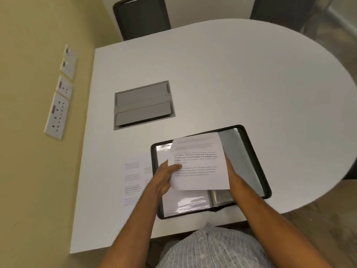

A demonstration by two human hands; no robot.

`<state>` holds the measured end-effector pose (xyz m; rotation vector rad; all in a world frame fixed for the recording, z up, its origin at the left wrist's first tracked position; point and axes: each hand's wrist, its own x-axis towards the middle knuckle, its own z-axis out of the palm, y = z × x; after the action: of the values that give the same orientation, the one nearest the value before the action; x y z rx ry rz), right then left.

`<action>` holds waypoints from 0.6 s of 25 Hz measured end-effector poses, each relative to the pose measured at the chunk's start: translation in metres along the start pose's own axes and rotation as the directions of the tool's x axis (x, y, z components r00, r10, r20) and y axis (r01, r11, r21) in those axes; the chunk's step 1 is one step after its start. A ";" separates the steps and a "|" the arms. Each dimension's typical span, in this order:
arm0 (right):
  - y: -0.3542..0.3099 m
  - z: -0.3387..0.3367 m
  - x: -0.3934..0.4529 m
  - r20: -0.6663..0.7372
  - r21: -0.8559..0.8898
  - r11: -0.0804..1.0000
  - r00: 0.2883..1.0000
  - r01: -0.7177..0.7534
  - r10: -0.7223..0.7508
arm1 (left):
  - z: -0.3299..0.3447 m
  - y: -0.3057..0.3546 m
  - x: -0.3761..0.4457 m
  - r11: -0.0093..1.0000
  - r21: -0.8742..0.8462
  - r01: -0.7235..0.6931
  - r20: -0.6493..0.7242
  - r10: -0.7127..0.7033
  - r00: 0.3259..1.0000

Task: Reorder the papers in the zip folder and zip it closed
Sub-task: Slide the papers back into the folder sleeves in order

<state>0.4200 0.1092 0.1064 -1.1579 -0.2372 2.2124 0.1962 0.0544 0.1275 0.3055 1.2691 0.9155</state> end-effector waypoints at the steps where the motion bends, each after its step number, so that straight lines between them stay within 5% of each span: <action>1: -0.012 -0.013 -0.003 -0.026 -0.021 0.999 0.999 0.039 -0.039 | 0.006 -0.012 0.006 0.999 0.029 0.024 0.001 -0.025 1.000; 7: -0.035 -0.086 -0.006 -0.077 -0.279 0.957 0.995 -0.085 0.066 | 0.034 -0.074 0.036 0.966 0.180 0.184 -0.183 -0.151 0.971; 10: -0.028 -0.119 0.007 -0.258 -0.644 0.758 0.962 -0.099 -0.093 | 0.046 -0.092 0.047 0.942 0.235 0.239 -0.298 -0.164 0.940; 15: -0.014 -0.142 0.018 -0.383 -0.778 0.587 0.910 -0.226 -0.158 | 0.051 -0.123 0.065 0.898 0.289 0.332 -0.401 -0.202 0.894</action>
<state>0.5308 0.1136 0.0149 -2.1022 -1.1539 1.7954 0.2947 0.0389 0.0178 0.2334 1.7763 0.5094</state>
